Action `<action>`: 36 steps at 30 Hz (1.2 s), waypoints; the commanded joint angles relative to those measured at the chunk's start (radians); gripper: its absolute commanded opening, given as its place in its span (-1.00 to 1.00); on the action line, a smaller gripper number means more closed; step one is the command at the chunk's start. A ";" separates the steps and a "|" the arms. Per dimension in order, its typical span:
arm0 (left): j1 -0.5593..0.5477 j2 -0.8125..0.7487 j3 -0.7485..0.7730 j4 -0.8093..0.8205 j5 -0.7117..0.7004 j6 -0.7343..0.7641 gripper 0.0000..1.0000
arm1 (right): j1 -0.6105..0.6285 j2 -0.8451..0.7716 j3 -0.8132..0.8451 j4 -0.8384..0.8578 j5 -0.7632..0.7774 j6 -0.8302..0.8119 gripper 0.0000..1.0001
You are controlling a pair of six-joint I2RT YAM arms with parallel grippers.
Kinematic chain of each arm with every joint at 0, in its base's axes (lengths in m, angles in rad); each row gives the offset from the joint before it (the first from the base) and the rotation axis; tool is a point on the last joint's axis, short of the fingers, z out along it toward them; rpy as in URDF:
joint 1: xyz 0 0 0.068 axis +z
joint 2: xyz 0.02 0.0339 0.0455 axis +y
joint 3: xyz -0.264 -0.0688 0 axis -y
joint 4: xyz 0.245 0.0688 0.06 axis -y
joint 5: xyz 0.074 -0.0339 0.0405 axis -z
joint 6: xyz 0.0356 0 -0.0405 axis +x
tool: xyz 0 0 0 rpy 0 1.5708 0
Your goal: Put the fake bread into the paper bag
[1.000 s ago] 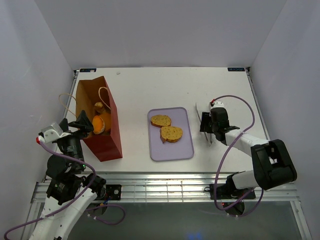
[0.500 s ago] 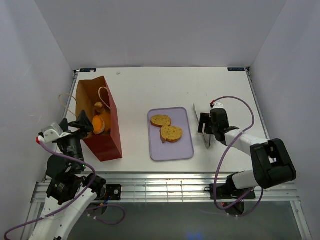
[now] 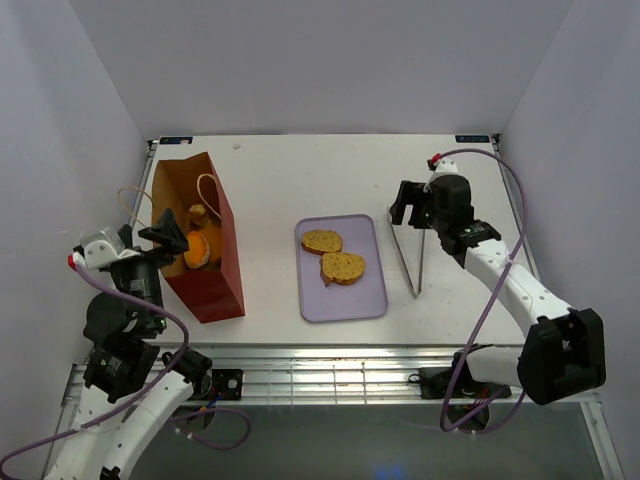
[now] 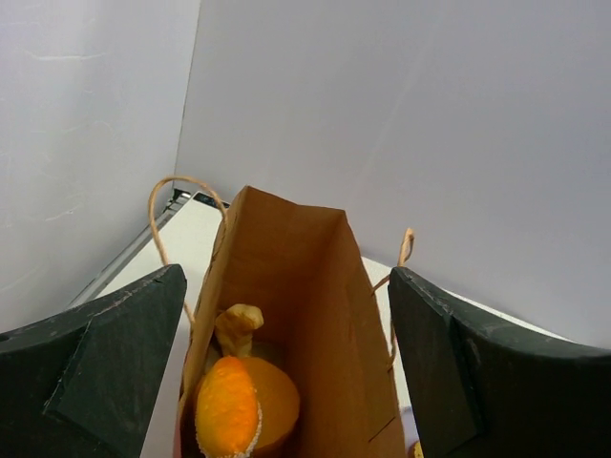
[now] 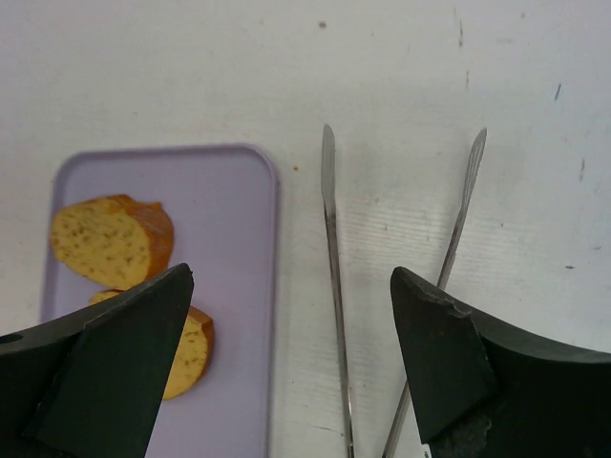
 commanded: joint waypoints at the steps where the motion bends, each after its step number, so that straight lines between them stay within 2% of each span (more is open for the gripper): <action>1: -0.006 0.134 0.099 -0.094 0.066 0.009 0.96 | -0.003 -0.071 0.133 -0.088 -0.021 -0.006 0.80; 8: -0.006 0.275 0.277 -0.286 0.135 -0.085 0.96 | 0.061 -0.167 0.224 -0.170 0.137 -0.014 0.80; 15: -0.006 0.331 0.335 -0.430 0.177 -0.123 0.96 | 0.098 -0.209 0.151 -0.221 0.192 0.009 0.80; 26: -0.006 0.289 0.286 -0.454 0.098 -0.100 0.96 | 0.097 -0.263 0.023 -0.194 0.143 0.008 0.80; 36: -0.006 0.286 0.279 -0.461 0.117 -0.109 0.96 | 0.097 -0.273 -0.006 -0.178 0.159 0.008 0.80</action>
